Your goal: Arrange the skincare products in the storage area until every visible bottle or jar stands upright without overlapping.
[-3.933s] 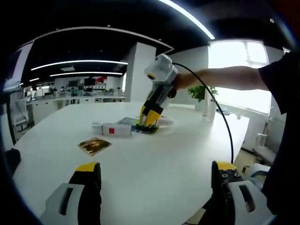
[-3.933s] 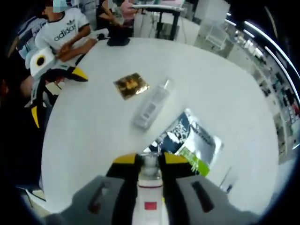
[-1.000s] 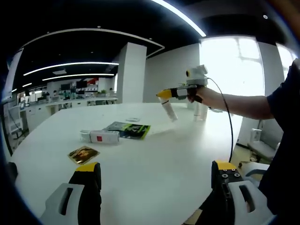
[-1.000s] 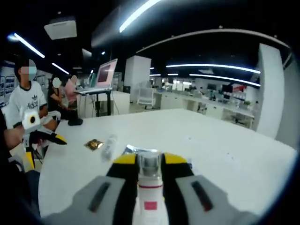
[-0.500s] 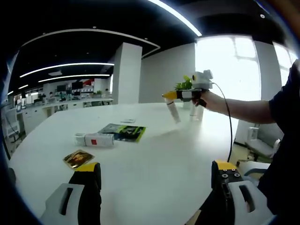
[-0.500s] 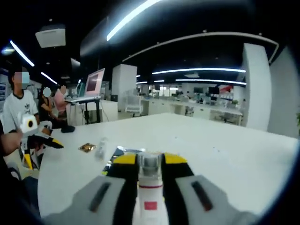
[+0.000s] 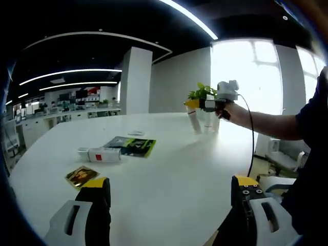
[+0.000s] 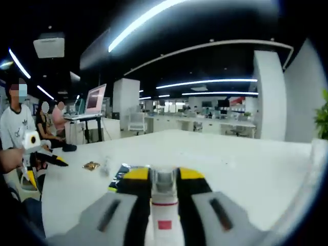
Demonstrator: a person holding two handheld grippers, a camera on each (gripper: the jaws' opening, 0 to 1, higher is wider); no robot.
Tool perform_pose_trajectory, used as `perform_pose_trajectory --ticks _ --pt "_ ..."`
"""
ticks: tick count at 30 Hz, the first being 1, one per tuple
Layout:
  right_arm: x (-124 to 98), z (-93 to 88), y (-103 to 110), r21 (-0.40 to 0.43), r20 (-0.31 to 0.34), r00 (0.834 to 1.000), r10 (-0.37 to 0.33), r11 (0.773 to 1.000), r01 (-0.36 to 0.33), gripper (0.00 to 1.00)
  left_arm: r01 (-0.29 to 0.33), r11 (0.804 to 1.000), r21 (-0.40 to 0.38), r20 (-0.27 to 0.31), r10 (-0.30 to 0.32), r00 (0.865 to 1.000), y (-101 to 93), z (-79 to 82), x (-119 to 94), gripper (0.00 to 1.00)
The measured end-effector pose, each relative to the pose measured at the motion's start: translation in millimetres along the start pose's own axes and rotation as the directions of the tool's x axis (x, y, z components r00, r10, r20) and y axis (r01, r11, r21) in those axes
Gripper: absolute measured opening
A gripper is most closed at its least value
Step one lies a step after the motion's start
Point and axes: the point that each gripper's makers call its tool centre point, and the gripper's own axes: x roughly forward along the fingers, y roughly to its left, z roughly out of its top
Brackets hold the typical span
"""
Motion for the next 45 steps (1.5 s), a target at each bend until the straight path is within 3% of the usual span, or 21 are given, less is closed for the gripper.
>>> perform_pose_trajectory --ticks 21,29,45 --pt "-63 0.6 -28 0.016 0.052 0.990 -0.129 0.992 0.129 0.17 0.073 0.997 0.013 0.019 -0.073 0.997 -11.8 -0.8 6 1.00" --pt "-88 -3.9 -44 0.048 0.071 0.977 -0.203 0.979 0.200 0.17 0.108 0.994 0.020 0.025 -0.109 0.994 -20.0 -1.4 10 1.00" --pt "-118 -5.6 -63 0.079 0.096 0.953 -0.287 0.957 0.280 0.17 0.159 0.987 0.032 0.021 -0.159 0.987 -32.5 -2.6 14 1.00"
